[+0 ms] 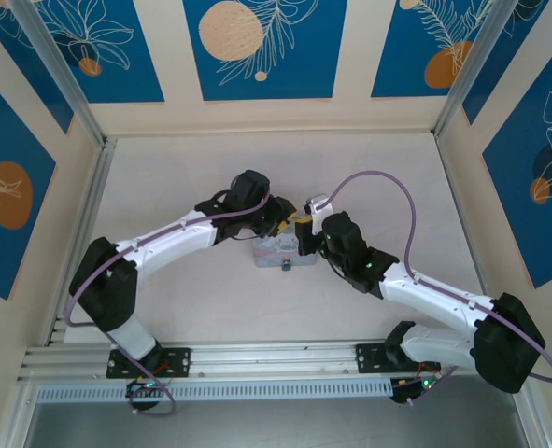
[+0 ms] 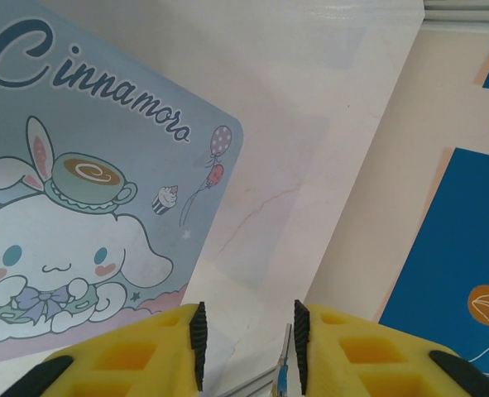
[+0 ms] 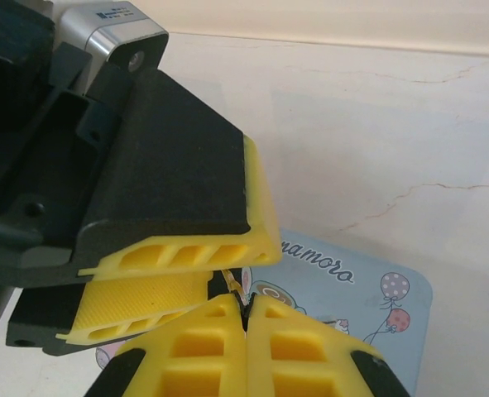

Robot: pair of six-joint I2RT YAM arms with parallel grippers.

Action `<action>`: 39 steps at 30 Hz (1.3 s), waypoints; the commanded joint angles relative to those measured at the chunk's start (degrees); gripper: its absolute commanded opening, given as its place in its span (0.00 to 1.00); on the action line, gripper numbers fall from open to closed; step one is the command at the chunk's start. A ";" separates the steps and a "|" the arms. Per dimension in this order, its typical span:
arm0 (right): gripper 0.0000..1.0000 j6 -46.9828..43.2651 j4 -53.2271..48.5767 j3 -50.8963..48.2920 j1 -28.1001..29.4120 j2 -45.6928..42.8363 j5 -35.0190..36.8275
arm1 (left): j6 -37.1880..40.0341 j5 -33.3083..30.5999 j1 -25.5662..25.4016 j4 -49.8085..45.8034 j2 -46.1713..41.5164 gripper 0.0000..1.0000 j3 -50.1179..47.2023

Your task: Unlock the padlock with the key

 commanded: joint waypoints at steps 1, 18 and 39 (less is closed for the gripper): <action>0.00 0.67 1.88 1.70 0.51 0.50 1.53 | -0.83 0.30 -0.78 0.47 1.05 0.32 1.91; 0.00 0.13 1.94 1.65 0.77 1.11 2.25 | -0.65 0.82 -1.49 0.01 2.39 0.10 3.46; 1.00 18.08 -20.36 7.42 -20.88 -9.23 -19.14 | 25.25 -1.46 2.15 11.15 -1.86 0.00 -2.56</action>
